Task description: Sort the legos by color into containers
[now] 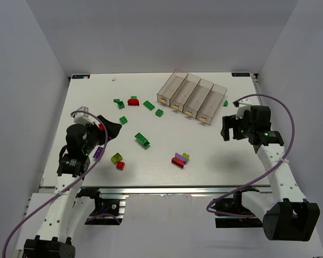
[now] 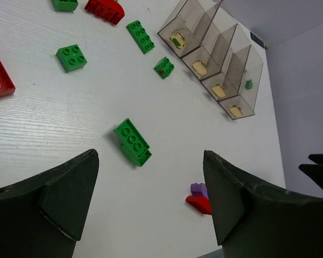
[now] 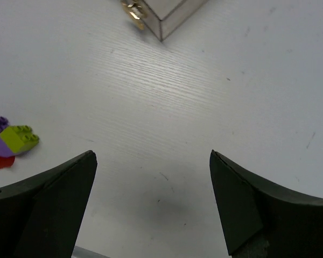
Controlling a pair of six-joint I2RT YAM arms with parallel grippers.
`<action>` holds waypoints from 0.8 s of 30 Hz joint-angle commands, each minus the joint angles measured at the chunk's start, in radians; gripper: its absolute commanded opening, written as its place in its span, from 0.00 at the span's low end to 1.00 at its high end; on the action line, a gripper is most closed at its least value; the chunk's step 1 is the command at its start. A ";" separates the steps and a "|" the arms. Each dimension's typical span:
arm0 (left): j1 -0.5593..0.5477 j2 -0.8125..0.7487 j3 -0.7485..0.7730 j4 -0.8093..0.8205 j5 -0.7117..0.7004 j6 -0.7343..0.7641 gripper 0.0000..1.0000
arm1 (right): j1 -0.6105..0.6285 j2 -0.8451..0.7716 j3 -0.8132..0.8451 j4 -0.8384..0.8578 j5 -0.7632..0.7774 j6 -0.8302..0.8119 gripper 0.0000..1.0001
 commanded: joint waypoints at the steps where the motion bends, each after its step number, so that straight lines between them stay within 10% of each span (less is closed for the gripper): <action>1: -0.004 -0.023 0.031 -0.073 0.005 0.037 0.86 | 0.005 -0.021 0.047 -0.006 -0.248 -0.339 0.89; 7: -0.004 -0.007 0.010 -0.051 0.037 -0.001 0.16 | 0.033 -0.009 0.070 -0.058 -0.350 -0.457 0.89; 10: -0.004 0.008 -0.013 0.000 0.060 -0.027 0.03 | 0.030 0.044 0.081 0.001 -0.304 -0.344 0.53; 11: -0.004 0.019 -0.016 0.018 0.068 -0.039 0.08 | 0.017 0.069 0.097 0.020 -0.278 -0.313 0.25; 12: -0.004 0.025 -0.018 0.023 0.080 -0.047 0.20 | 0.010 0.097 0.116 0.012 -0.262 -0.299 0.22; 14: -0.004 0.030 -0.022 0.034 0.100 -0.062 0.73 | -0.015 0.237 0.191 -0.010 -0.216 -0.213 0.43; 16: -0.003 0.008 -0.033 0.019 0.088 -0.074 0.91 | -0.073 0.391 0.304 -0.053 -0.187 -0.127 0.71; 18: -0.004 -0.026 -0.038 -0.026 0.068 -0.067 0.95 | -0.115 0.527 0.409 -0.025 -0.155 -0.005 0.81; 24: -0.004 -0.021 -0.027 -0.061 0.039 -0.067 0.95 | -0.150 0.850 0.658 0.112 -0.081 0.119 0.68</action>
